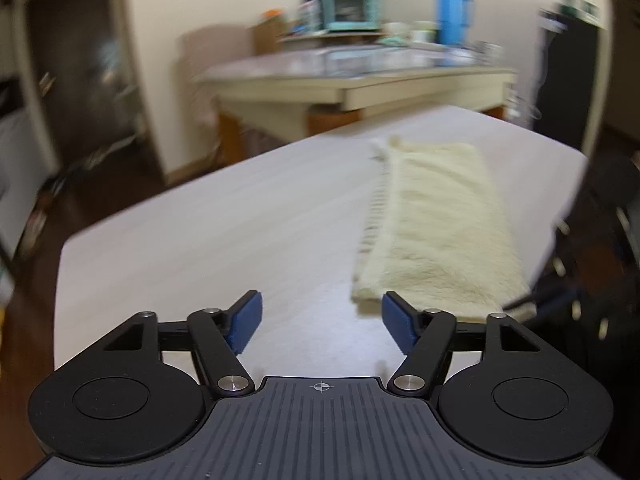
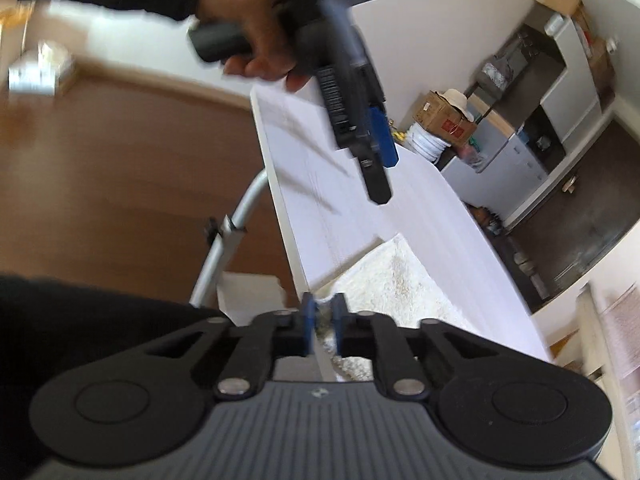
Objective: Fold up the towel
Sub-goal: 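Grasp the towel strip end with the right gripper and lift it, then fold the strip end over with the right gripper while the left gripper holds the edge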
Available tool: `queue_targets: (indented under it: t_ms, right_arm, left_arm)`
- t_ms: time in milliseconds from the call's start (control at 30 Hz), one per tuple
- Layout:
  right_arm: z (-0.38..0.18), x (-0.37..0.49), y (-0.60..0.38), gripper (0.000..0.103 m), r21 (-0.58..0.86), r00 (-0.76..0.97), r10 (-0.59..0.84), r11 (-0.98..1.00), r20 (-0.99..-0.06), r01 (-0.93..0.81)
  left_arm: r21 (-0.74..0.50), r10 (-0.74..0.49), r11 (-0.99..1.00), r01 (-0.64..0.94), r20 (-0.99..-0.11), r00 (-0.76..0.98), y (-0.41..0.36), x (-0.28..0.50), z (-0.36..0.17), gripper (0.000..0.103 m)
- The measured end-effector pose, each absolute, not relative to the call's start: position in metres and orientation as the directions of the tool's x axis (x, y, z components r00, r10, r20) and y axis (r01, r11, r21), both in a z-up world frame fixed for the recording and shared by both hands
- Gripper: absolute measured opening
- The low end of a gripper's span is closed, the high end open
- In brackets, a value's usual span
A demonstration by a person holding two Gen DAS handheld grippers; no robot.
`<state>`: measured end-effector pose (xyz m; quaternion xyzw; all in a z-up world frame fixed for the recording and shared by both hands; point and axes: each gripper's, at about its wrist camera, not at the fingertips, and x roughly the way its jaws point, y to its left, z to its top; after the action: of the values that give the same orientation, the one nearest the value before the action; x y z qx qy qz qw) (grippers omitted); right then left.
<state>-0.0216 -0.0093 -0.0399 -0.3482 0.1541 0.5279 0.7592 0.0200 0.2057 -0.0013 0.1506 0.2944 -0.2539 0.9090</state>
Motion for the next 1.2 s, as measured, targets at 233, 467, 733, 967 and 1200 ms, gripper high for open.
queue_targets:
  t_ms: [233,467,733,967,1200]
  right_arm:
    - [0.012,0.01,-0.063,0.008,-0.021,0.258,0.799,0.294,-0.543,-0.955]
    - [0.025,0.018,-0.097,0.008,0.107,0.199,0.82,0.3,-0.536,-0.948]
    - [0.026,0.012,-0.121,0.008,0.139,0.179,0.826,0.295,-0.535,-0.945]
    - [0.037,0.035,-0.15,0.008,0.162,0.25,0.844,0.362,-0.474,-0.918]
    - [0.035,0.104,-0.176,0.008,0.238,0.379,0.822,0.506,-0.426,-0.829]
  left_arm:
    - [0.403,-0.412,0.598,0.693,-0.586,0.697,0.152,-0.012,-0.013,0.075]
    - [0.51,-0.434,0.422,0.749,-0.612,0.661,0.114,-0.014,-0.029,0.034]
    - [0.452,-0.404,0.339,0.825,-0.722,0.562,0.095,-0.022,-0.009,0.008]
    - [0.412,-0.379,0.334,0.848,-0.765,0.521,0.075,0.017,0.044,0.008]
    - [0.372,-0.324,0.381,0.846,-0.804,0.499,0.04,0.117,0.048,0.008]
